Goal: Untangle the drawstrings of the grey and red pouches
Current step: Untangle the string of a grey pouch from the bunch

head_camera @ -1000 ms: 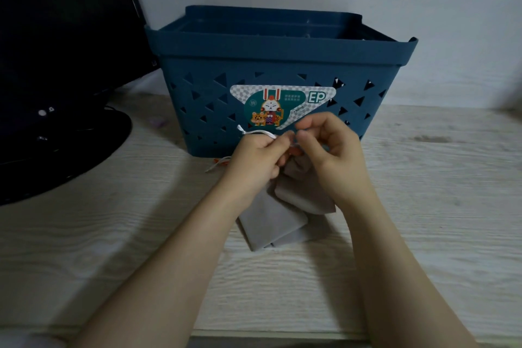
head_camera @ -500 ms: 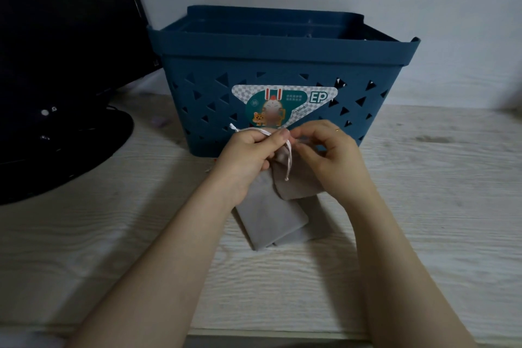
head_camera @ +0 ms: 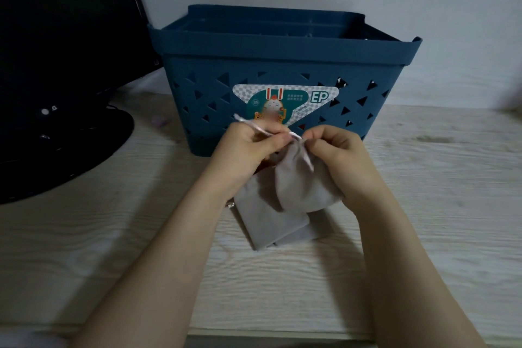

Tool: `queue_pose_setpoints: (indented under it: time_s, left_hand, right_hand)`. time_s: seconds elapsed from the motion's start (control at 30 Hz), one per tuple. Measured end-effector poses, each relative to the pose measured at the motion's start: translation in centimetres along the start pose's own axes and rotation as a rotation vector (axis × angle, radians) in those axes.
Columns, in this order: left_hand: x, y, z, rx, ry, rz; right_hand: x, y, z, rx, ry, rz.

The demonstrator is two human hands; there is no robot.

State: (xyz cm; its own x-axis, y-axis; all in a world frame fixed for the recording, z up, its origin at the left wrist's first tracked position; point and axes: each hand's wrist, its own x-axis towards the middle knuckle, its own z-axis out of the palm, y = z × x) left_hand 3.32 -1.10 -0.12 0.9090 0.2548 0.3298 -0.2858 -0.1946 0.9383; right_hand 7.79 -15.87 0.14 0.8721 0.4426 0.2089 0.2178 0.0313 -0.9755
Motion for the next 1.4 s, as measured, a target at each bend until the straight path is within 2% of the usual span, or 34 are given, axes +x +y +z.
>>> queue_pose_setpoints:
  time_s: [0.07,0.1,0.2,0.37,0.47,0.53,0.63,0.8,0.87,0.97,1.1,1.2,1.27,1.4]
  left_hand:
    - [0.4,-0.6,-0.2,0.263,0.091,0.28]
    - [0.4,-0.9,-0.2,0.384,0.114,0.366]
    - [0.3,-1.8,0.0,0.62,0.188,0.469]
    - [0.0,-1.7,0.6,0.587,0.236,0.56]
    - [0.0,-1.4,0.7,0.534,0.191,0.587]
    - [0.0,-1.2,0.6,0.491,0.167,0.582]
    - [0.1,-1.2,0.4,0.456,0.131,0.572]
    - [0.2,-1.3,0.5,0.413,0.046,0.516]
    - [0.1,-1.2,0.6,0.445,0.021,0.503]
    - [0.0,-1.0,0.6,0.491,0.041,0.457]
    - [-0.1,-0.9,0.3,0.502,0.138,0.394]
    - [-0.1,-0.6,0.2,0.453,0.195,0.281]
    - [0.0,-0.7,0.3,0.362,0.177,0.177]
    - [-0.1,-0.5,1.3,0.081,0.157,0.056]
  right_hand:
    - [0.0,0.1,0.1,0.016,-0.008,-0.031]
    - [0.0,0.1,0.2,0.006,-0.023,-0.052]
    - [-0.3,0.2,0.6,-0.024,-0.119,-0.091]
    - [-0.2,0.3,0.6,0.009,-0.142,0.104]
    - [-0.1,0.5,0.7,0.095,-0.117,0.118]
    - [-0.1,0.6,0.5,0.158,-0.146,0.104]
    - [-0.2,0.6,0.4,0.127,-0.181,0.107]
    - [0.2,0.5,-0.3,0.054,-0.049,0.169]
    - [0.3,0.3,-0.5,0.224,-0.013,0.258]
    - [0.1,-0.2,-0.6,0.703,-0.022,0.382]
    - [0.2,-0.5,-1.3,1.054,0.064,0.286]
    - [0.5,-0.1,-1.8,1.213,0.158,0.227]
    - [0.8,0.3,-1.9,1.263,0.164,0.222]
    - [1.2,0.6,-1.1,1.054,0.146,0.244]
